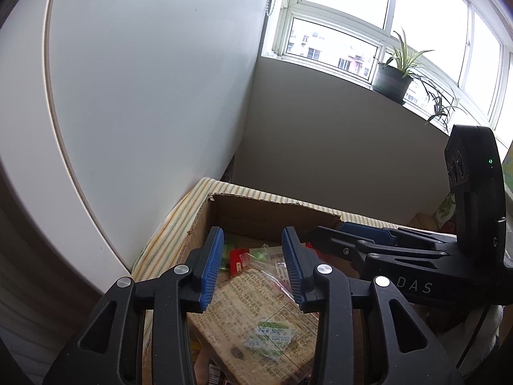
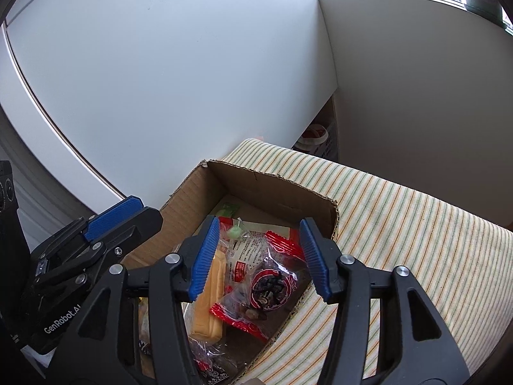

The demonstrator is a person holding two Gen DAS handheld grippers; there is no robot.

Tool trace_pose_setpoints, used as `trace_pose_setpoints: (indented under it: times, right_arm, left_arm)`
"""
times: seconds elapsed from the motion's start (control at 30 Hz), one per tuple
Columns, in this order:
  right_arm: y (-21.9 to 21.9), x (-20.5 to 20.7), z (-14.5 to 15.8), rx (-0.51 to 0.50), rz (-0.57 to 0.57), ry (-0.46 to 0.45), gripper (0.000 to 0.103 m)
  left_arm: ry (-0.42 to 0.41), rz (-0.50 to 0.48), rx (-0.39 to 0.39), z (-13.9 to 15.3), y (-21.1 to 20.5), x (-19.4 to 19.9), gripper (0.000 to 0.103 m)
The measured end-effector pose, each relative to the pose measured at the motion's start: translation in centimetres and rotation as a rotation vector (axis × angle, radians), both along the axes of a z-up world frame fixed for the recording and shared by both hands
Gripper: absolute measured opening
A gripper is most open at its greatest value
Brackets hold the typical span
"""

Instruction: Organize snacks

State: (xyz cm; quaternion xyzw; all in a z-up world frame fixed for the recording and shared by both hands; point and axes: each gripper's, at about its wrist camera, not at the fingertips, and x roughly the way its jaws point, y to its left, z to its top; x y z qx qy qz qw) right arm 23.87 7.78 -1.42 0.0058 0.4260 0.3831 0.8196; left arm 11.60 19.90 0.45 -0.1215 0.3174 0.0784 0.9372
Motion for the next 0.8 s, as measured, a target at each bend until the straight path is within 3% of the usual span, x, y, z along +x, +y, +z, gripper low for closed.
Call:
trace_pose_setpoints:
  times: [0.07,0.13,0.27,0.37,0.8]
  right_arm:
    - [-0.2,0.0,0.1,-0.001,0.0,-0.002,0.055]
    - [-0.5,-0.1,0.3,0.0,-0.011,-0.007,0.066]
    - [-0.8,-0.2,0.6,-0.003,-0.03,-0.022,0.069]
    - [-1.3,-0.6,0.8,-0.021,-0.04,-0.041,0.078]
    - [-4.4,-4.1,1.7,-0.071,-0.055,-0.093,0.079]
  left_arm:
    - [-0.003,0.002,0.002,0.1,0.0,0.0,0.049]
    - [-0.006,0.005,0.006,0.3,-0.1,-0.1,0.049]
    - [-0.01,0.015,0.011,0.5,-0.1,-0.5,0.051]
    - [-0.017,0.023,0.015,0.6,-0.1,-1.3,0.058]
    - [-0.029,0.035,0.063,0.6,-2.6,-4.4,0.058]
